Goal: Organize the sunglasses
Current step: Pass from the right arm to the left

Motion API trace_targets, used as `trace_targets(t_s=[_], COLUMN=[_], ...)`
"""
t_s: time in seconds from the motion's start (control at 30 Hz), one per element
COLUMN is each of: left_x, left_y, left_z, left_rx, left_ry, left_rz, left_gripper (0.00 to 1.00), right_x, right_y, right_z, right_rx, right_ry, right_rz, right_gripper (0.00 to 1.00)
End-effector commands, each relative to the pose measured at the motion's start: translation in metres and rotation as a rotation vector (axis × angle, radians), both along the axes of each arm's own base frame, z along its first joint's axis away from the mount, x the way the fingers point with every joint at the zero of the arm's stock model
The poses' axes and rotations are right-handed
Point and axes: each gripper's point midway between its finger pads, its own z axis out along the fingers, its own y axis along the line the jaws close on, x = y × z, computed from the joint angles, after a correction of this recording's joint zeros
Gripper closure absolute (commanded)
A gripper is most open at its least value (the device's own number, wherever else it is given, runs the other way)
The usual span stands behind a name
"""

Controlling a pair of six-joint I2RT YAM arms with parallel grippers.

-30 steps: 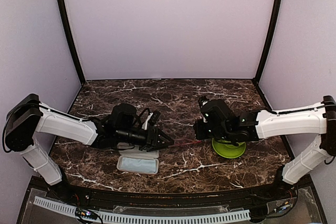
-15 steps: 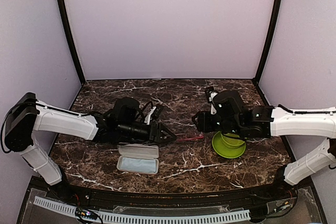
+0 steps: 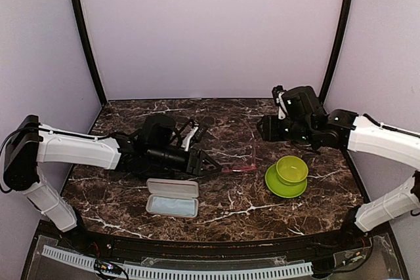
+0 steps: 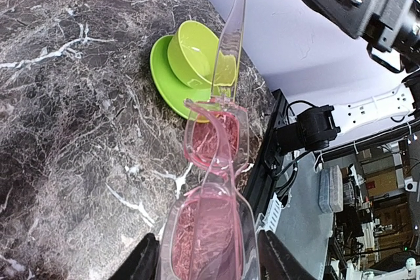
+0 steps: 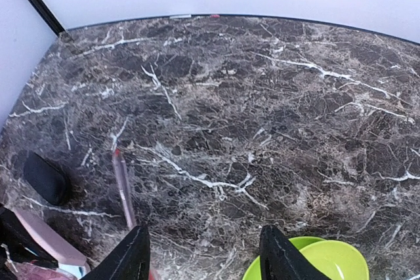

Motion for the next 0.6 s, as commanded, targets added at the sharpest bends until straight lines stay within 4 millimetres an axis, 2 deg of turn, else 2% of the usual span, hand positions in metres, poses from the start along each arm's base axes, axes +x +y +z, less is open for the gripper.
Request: trace_targets(t_s=[0.0,0.2,0.57], left_x=[0.000,0.001,0.004], left_y=[0.001,0.001,-0.001], left_z=[0.029,0.028,0.022], left_rx=[-0.038,-0.039,-0.020], left_ry=[-0.070,-0.070,-0.073], left_rz=[-0.020,-0.019,-0.014], left_gripper=[0.80,0.79,0.79], right_x=[0.009,0.008,-0.010], right_y=[0.007,0.029,0.059], right_z=[-0.014,-0.023,-0.036], right_rx=[-0.089,-0.070,-0.080], right_ry=[0.034,0.058,0.078], right_rz=[0.030,0.111,0.169], right_gripper=[0.43,0.46,0.48])
